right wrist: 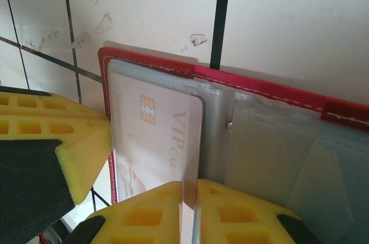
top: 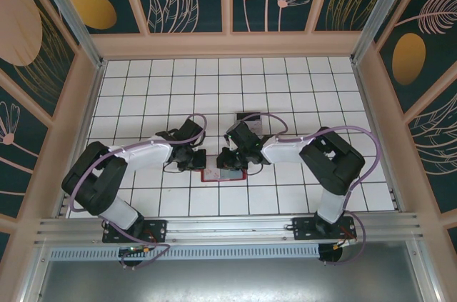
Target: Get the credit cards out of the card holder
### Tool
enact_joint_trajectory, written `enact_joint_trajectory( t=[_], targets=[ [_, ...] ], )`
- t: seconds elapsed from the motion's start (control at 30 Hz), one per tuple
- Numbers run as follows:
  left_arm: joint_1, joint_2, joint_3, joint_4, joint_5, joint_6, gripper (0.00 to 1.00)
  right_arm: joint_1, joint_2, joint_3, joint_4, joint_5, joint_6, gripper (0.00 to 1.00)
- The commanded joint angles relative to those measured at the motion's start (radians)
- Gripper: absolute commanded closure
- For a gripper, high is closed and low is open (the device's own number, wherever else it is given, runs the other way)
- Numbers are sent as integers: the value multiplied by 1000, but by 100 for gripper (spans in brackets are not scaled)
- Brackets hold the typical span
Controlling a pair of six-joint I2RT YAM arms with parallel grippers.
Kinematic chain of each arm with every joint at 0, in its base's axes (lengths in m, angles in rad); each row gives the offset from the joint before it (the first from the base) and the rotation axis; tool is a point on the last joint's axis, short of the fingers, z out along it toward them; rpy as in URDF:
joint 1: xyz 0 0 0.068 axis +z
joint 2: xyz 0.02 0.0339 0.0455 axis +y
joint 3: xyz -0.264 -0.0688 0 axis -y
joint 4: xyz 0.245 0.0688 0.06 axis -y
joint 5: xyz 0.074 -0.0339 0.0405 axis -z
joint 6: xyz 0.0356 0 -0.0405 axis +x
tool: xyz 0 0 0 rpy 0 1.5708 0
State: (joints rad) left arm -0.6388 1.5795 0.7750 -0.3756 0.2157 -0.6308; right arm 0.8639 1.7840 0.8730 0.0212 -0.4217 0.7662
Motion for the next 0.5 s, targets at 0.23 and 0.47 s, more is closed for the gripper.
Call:
enact_joint_trajectory(
  t=[0.23,0.47],
  targets=[
    [-35,93,-27,-29,-48,20,89,9,7,-27,77,-63,36,86],
    [-39,97,-24,-31,-53,19,90,9,-13,-46,107,-69,54,88]
  ],
)
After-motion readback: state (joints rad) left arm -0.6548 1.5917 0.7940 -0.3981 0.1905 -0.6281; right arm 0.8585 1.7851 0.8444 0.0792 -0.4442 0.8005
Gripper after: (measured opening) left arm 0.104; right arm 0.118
